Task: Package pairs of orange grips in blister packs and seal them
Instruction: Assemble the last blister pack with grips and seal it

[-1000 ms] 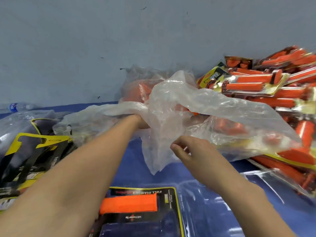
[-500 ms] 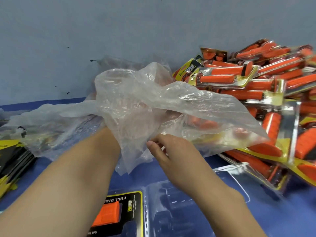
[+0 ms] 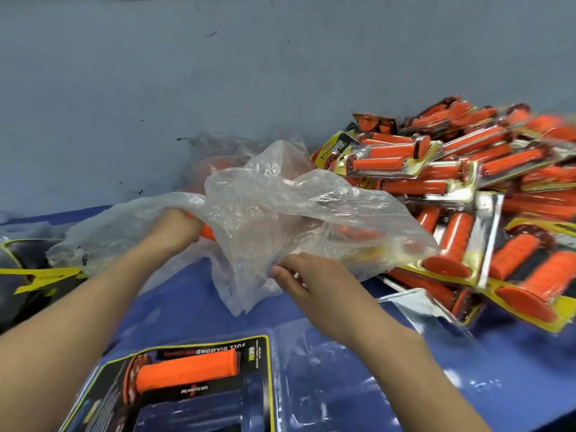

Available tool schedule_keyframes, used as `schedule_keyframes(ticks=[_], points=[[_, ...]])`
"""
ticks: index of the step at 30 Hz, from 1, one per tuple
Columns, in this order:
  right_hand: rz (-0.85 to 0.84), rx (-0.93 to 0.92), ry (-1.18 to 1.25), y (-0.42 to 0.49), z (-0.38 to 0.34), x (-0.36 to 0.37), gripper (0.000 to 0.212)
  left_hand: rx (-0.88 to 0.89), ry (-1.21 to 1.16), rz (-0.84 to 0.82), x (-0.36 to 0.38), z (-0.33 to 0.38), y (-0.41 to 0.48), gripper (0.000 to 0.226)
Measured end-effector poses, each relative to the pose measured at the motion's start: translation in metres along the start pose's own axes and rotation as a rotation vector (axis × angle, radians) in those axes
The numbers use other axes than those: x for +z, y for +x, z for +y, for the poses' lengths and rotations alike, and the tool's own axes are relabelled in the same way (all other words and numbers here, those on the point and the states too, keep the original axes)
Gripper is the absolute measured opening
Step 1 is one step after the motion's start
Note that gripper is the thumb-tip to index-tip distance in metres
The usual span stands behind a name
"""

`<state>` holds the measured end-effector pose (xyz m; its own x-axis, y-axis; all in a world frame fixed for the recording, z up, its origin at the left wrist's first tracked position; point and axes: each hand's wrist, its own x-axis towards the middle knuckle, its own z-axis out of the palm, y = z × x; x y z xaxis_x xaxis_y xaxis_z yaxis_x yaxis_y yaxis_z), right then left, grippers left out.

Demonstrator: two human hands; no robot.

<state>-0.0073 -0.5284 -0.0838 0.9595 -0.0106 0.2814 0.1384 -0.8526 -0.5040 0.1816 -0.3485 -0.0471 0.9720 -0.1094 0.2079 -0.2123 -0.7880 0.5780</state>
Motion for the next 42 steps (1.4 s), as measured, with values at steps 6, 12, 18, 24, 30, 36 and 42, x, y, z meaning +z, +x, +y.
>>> schedule_keyframes(ticks=[6, 12, 18, 24, 30, 36, 42], points=[[0.1, -0.052, 0.113, -0.017, -0.03, -0.008, 0.03, 0.009, -0.119, 0.442, -0.082, -0.04, -0.088, 0.031], [0.016, 0.056, 0.907, -0.042, -0.079, 0.01, 0.047, -0.209, -0.948, 0.082, -0.087, -0.06, -0.173, 0.032], [-0.277, -0.02, 1.06, -0.059, -0.113, 0.03, 0.036, -0.356, -1.13, -0.137, -0.066, -0.072, -0.188, 0.037], [-0.114, 0.0, 1.077, -0.056, -0.117, 0.038, 0.022, -0.381, -1.06, -0.165, -0.059, -0.072, -0.184, 0.035], [0.138, 0.012, 1.046, -0.052, -0.114, 0.043, 0.009, 0.171, -0.736, 0.168, -0.064, -0.057, -0.212, 0.028], [0.193, -0.043, 0.966, -0.051, -0.116, 0.053, 0.008, 0.365, -0.448, 0.191, -0.053, -0.049, -0.226, 0.016], [0.23, -0.014, 0.937, -0.05, -0.116, 0.053, 0.017, 0.384, -0.521, 0.144, -0.052, -0.053, -0.226, 0.01]])
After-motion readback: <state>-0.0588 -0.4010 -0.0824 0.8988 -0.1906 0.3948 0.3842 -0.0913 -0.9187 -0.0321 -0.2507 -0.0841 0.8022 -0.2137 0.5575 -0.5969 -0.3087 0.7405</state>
